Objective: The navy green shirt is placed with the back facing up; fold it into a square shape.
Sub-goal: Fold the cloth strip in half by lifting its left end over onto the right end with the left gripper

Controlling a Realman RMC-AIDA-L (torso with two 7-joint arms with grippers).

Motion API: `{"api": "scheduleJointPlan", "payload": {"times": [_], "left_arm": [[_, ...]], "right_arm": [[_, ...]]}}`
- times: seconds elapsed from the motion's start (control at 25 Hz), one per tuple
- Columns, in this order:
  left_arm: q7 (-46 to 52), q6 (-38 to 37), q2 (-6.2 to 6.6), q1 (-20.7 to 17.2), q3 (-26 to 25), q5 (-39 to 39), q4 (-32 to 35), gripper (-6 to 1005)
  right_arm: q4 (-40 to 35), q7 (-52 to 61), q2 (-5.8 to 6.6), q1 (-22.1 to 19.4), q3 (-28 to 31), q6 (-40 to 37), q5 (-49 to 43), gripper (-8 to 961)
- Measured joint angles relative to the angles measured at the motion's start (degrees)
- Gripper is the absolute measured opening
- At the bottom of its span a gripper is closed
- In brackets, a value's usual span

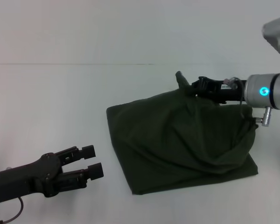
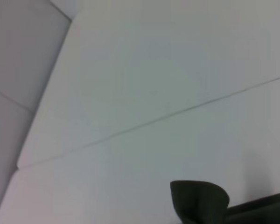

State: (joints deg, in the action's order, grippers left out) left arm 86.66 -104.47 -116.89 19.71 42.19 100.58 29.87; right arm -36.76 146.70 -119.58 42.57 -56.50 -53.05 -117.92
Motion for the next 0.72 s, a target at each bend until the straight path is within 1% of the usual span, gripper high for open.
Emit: {"api": "scheduleJointPlan", "payload": {"times": [0.12,0.28,0.44,0.6,0.72], "left_arm": [[0.0,-0.24,0.0,-0.11,0.13,0.09,0.01,909],[0.0,-1.37,0.01,-0.26,0.22,0.12,0.01,909],[0.0,-1.74,0.05,-0.29,0.34,0.14,0.01,909],[0.0,-1.79,0.09,-0.28,0.64,0.22,0.01,909],[0.0,-1.91,0.17,-0.31,0.65,0.59,0.01,909]], "right_arm": [[3.01,-3.5,0.4,-0.65,2.93,-0.02,3.89,40],[5.81,-4.7,0.96,-0.7,4.1,0.22,5.31,41],[6.27,-4.75,1.0,-0.68,5.08,0.62,5.38,41],[6.0,-5.04,1.03,-1.03,7.47,0.23,5.43,42],[6.21,-5.42,1.36,-1.58,9.07,-0.06,5.45,42]]}}
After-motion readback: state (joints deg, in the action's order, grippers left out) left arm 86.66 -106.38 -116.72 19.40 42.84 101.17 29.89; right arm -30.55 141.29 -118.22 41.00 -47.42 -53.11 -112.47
